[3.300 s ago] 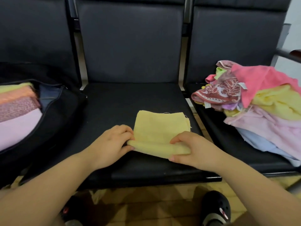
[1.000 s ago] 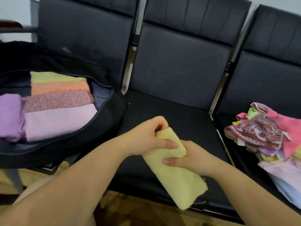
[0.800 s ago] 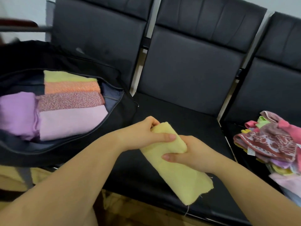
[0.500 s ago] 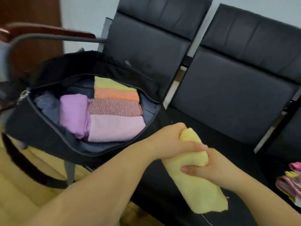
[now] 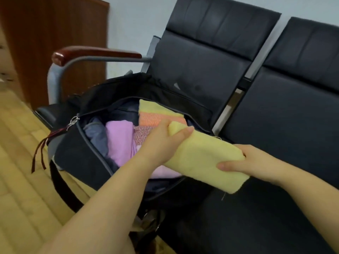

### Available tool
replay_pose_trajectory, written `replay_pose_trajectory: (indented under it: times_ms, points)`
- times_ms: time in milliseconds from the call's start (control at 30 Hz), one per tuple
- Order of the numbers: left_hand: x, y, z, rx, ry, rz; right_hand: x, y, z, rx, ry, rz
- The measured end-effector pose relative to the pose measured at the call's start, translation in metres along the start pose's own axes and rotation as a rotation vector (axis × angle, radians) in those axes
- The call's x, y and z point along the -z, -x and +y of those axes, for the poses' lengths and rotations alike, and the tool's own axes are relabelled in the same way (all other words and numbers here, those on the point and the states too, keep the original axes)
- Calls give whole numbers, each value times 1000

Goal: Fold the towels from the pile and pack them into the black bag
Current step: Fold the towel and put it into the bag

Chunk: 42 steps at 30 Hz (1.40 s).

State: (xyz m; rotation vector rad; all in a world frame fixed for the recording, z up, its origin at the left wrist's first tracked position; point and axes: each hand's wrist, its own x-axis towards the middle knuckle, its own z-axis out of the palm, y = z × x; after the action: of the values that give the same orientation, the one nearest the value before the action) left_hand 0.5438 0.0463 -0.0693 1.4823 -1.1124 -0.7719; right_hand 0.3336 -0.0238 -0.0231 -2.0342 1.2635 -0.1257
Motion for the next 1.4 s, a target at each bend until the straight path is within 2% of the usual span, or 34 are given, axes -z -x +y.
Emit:
replay_pose_trajectory:
  times_ms: [167,333,433,567,867,967,1033,1067,1133,1200,1267,1400]
  points:
    - [22,-18,-22,172,111,-39,-3,-31,-18,49,5,-23]
    - [27,-18,-24,-12,21,-63,-3,-54,-31,1,415,-149]
    - [24,-14,-17,-110,-9,-102,-10,-59,-51,92,371,-194]
    - [20,-15,-12,-158,-6,-132,-33,-62,-62,189,276,-368]
    - [33,-46,-20,9,-207,-23,-27,-67,-70,176,467,-241]
    - [57,-68,-15,18,-331,-36,-29,-83,-75,221,339,-233]
    - [85,-82,-13,-6,-380,9,-33,-97,-74,177,214,-213]
    - [102,-89,-14,-55,-542,72,-36,-105,-73,144,156,-207]
    - [132,-105,-21,-122,-1013,146,-40,-121,-68,84,81,-200]
    - [154,-118,-33,-47,-1292,72,-39,-135,-65,37,21,-199]
    - [168,-127,-46,24,-1381,13,-37,-149,-68,-2,-131,-207]
    - [187,-143,-50,-8,-1359,76,-38,-176,-84,-81,-488,-232]
